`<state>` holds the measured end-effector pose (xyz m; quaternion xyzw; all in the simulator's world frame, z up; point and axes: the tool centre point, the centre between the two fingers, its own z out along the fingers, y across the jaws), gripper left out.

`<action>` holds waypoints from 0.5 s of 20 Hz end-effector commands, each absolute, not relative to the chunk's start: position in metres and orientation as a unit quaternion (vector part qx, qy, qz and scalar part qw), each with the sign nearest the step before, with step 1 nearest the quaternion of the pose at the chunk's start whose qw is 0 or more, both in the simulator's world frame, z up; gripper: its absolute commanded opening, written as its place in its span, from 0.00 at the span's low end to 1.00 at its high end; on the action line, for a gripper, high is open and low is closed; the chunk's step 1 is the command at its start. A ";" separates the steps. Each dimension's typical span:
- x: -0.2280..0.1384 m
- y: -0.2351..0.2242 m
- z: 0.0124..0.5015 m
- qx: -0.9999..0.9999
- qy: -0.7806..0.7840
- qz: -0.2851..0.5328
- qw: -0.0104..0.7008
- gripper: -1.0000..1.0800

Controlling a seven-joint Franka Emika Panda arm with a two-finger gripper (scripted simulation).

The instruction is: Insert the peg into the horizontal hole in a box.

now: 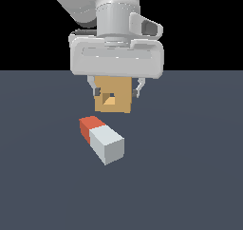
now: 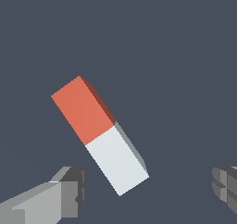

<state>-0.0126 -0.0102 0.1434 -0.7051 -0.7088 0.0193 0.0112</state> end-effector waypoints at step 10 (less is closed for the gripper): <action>-0.016 -0.013 0.138 -0.686 -0.727 0.018 0.010 0.96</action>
